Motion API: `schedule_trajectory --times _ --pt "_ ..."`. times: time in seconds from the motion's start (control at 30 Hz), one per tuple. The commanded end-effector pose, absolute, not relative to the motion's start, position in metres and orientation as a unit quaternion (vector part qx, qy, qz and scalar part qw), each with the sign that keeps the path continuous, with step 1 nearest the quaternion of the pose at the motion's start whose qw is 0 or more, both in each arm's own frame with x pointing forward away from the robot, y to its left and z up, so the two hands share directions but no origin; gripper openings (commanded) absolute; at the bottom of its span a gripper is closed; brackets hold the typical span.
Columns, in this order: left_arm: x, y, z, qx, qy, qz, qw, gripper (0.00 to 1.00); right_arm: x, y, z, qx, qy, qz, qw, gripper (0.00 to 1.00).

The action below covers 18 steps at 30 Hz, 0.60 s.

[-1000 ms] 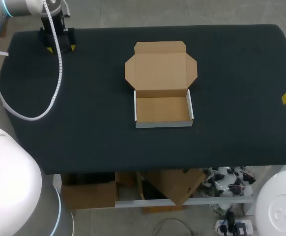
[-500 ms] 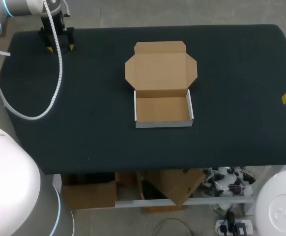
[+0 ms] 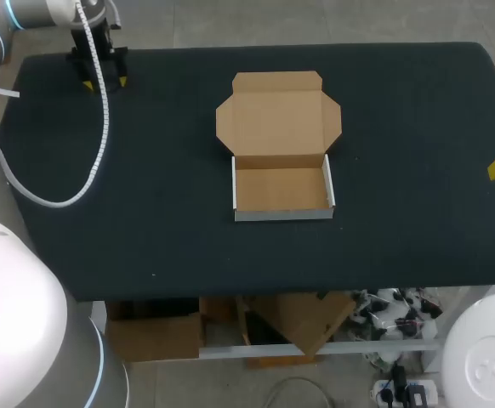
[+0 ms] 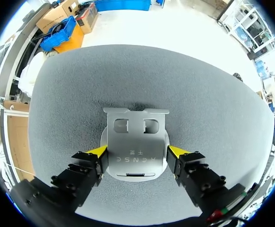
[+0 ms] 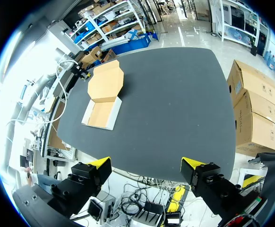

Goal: Assemble the packaging by folding the flat box into shape, placing the metal phone stand inside, and closing the box properly

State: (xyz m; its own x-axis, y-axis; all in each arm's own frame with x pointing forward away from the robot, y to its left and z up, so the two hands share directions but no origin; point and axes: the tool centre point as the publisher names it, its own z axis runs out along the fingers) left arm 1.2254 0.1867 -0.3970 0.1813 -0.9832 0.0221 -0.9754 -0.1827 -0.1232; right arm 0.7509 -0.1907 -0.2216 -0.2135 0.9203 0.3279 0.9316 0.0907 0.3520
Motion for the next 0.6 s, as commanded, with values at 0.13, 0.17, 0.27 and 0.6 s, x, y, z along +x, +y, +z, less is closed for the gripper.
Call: schedule_trajectory --times 0.13,0.17,0.27,0.6 --pt "1.232 0.1874 -0.3991 -0.769 0.637 -0.043 0.037 0.68 0.7492 -0.1909 -0.2199 -0.627 -0.738 -0.248 0.011 1.0" --pt "1.232 0.1875 -0.3992 -0.769 0.637 -0.043 0.037 0.67 0.7492 -0.1909 -0.2199 -0.627 -0.738 -0.248 0.011 1.0" --pt "1.232 0.1878 -0.3998 -0.769 0.636 -0.041 0.037 0.45 0.7492 -0.1909 -0.2199 -0.627 -0.738 -0.248 0.011 1.0" --pt "1.2291 0.1893 -0.3959 -0.77 0.635 -0.044 0.043 0.0 0.7492 -0.1909 -0.2199 -0.627 -0.738 -0.248 0.011 1.0"
